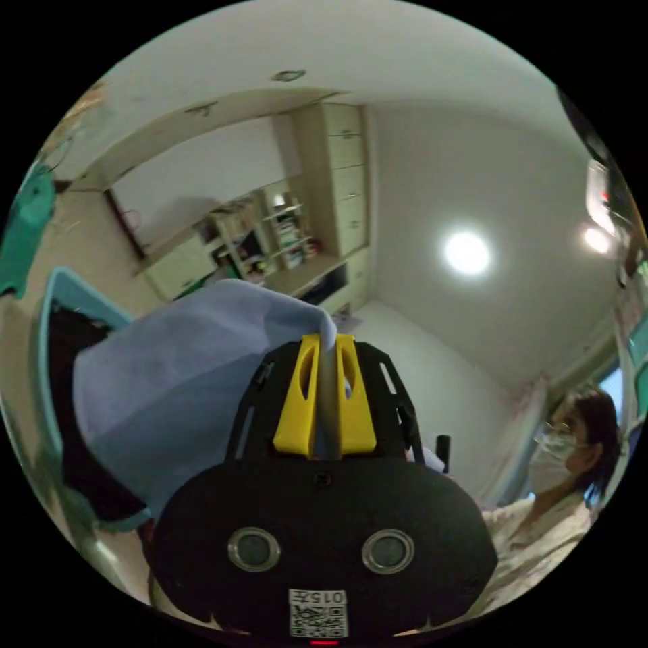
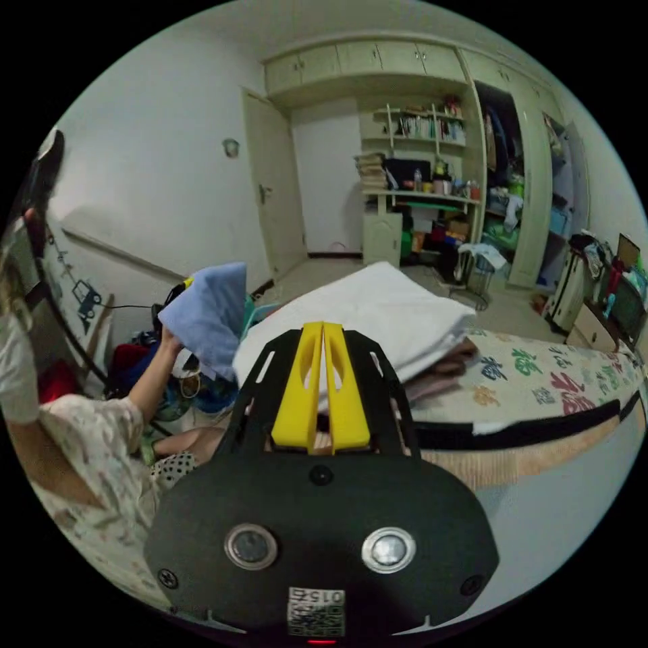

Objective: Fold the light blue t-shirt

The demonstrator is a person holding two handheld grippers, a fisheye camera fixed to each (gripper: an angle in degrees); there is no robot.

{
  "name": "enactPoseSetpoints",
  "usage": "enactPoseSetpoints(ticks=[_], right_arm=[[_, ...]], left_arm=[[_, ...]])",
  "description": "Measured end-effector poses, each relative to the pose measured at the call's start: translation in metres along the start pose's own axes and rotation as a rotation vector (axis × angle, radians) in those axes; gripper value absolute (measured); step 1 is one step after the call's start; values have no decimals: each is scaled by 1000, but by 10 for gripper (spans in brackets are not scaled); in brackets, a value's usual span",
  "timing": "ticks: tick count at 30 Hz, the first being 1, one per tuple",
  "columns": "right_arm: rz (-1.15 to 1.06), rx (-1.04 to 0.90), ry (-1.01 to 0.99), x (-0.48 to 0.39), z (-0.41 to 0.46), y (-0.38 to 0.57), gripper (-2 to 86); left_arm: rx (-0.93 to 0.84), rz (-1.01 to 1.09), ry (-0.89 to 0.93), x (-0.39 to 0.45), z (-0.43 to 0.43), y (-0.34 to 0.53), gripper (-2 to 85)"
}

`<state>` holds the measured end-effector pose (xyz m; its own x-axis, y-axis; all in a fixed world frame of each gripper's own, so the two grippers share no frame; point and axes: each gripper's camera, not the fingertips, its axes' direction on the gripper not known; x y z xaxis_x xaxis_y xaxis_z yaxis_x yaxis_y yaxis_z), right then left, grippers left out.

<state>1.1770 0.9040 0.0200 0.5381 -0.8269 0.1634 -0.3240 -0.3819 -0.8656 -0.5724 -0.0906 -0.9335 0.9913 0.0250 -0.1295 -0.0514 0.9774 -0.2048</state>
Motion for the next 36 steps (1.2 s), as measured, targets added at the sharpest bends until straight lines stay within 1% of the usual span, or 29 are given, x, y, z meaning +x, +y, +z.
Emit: enactPoseSetpoints(ticks=[1,2,3,4,5,6,7,9,10,11,12,13,15,16,17,18,19,20,21,22,24,25,27,28,29,31,32,33,36], right_arm=[[4,34,26,-2,-53,27,-10],[25,62,59,-3,-104,56,-10],[41,77,77,-4,-128,71,-9],[77,106,114,-6,-175,104,-9],[113,137,155,-9,-218,136,-7],[132,152,180,-11,-237,152,-7],[172,177,229,-14,-273,183,-6],[223,207,284,-16,-318,226,-5],[246,241,307,-16,-342,252,-4],[251,292,334,-13,-360,275,-4],[256,305,349,-9,-368,282,-3],[285,271,359,4,-378,289,-1],[340,227,325,22,-394,294,4],[351,245,289,27,-408,300,11],[336,276,278,26,-423,306,20],[329,287,287,25,-430,309,24],[324,293,321,23,-446,312,32],[309,291,358,19,-460,315,36],[297,291,374,17,-466,316,37],[274,293,401,12,-478,318,39],[250,290,420,8,-491,322,40],[244,280,413,8,-497,325,41],[251,259,389,13,-504,330,44],[262,243,373,16,-507,333,46],[271,223,358,19,-510,336,49],[277,196,346,23,-515,340,52],[273,182,343,24,-520,342,54],[269,175,343,24,-522,344,54],[278,148,363,28,-537,352,59]], left_arm=[[-15,35,45,18,5,-7,12],[-52,99,137,55,18,-17,12],[-104,149,233,90,36,-24,12],[-129,168,279,107,45,-26,12],[-176,209,369,142,67,-26,12],[-231,244,454,177,91,-23,12],[-265,257,494,194,105,-20,13],[-448,323,626,267,167,0,13],[-505,337,652,285,185,7,13],[-634,352,691,319,224,27,13],[-768,353,716,349,264,56,12],[-838,346,722,362,285,73,12],[-1134,331,697,402,359,167,10],[-1215,333,677,410,374,193,9],[-1354,357,633,422,395,240,7],[-1438,372,604,431,406,272,5],[-1465,367,622,435,408,280,4],[-1481,356,694,446,406,280,3],[-1443,365,730,455,400,262,3],[-1406,380,720,459,396,247,4],[-1194,483,567,465,375,172,12],[-1134,514,501,465,370,154,14],[-929,591,224,454,359,95,39],[-913,595,163,449,362,85,47],[-930,584,72,436,375,69,63],[-1025,521,1,411,406,54,88],[-1090,453,-38,393,429,48,103],[-1134,388,-51,378,450,44,108],[-1216,323,-53,368,501,45,112]])
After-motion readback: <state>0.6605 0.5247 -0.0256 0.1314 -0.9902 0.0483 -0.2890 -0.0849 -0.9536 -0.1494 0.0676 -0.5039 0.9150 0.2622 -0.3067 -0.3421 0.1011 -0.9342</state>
